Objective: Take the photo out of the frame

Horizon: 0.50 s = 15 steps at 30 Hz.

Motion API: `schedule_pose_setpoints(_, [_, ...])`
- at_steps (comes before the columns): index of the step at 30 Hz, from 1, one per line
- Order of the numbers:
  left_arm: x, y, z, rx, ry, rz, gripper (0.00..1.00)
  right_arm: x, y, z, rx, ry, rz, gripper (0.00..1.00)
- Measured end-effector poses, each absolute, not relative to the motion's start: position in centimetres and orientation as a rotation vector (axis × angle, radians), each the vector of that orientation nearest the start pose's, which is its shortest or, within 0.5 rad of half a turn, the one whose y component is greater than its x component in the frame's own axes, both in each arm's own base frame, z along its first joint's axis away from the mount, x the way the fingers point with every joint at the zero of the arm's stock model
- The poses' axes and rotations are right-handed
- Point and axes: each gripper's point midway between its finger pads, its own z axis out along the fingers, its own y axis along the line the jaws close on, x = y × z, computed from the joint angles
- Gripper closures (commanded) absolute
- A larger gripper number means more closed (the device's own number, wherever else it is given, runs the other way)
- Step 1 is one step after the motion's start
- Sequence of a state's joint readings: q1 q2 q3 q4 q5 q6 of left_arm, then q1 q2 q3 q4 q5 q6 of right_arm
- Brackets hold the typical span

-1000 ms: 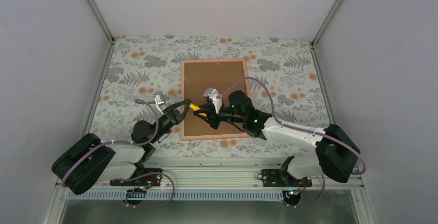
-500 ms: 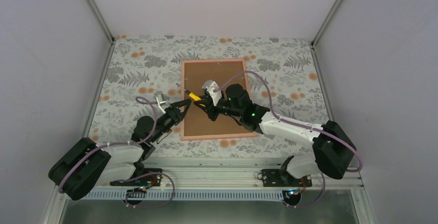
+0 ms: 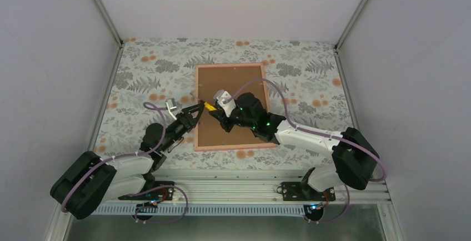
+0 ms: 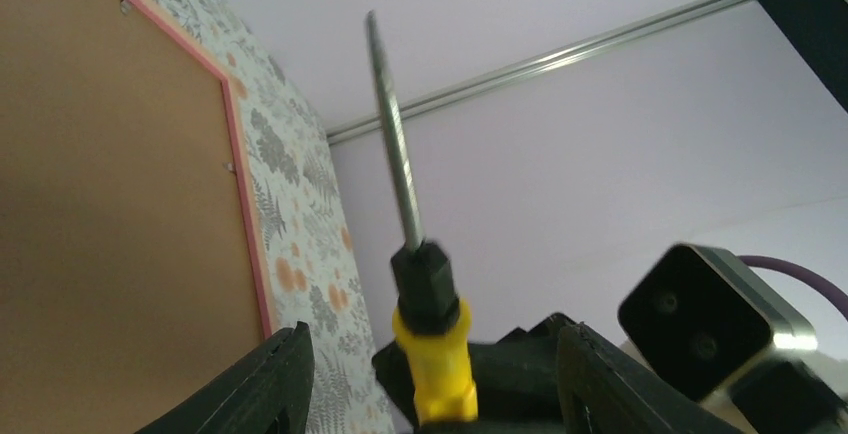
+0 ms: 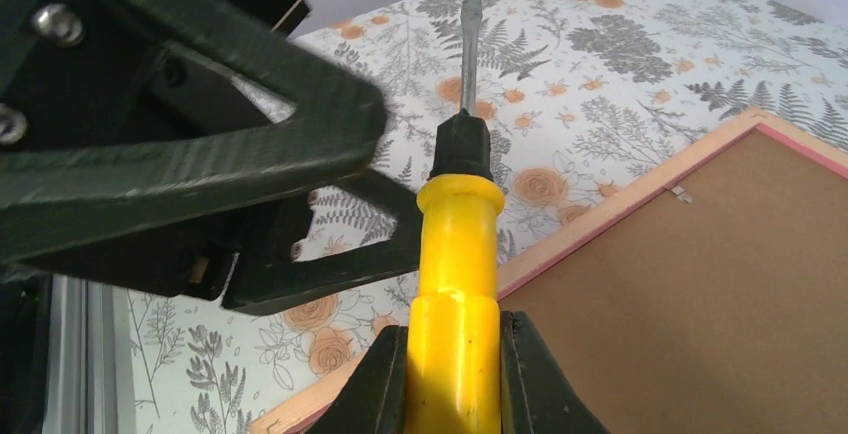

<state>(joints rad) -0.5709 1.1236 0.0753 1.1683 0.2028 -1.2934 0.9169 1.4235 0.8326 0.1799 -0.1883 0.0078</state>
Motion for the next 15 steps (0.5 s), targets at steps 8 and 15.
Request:
schedule_pose_setpoints(8, [26.0,-20.9,18.9,-0.429,1.693,-1.609,0.56,23.0,38.0,18.3,-1.076,1.784,0.764,0.96])
schedule_pose_setpoints(15, [26.1,-21.2,18.9,-0.428,1.690,-1.650,0.97,22.7,38.1,17.9,-1.088,1.795,0.763,0.86])
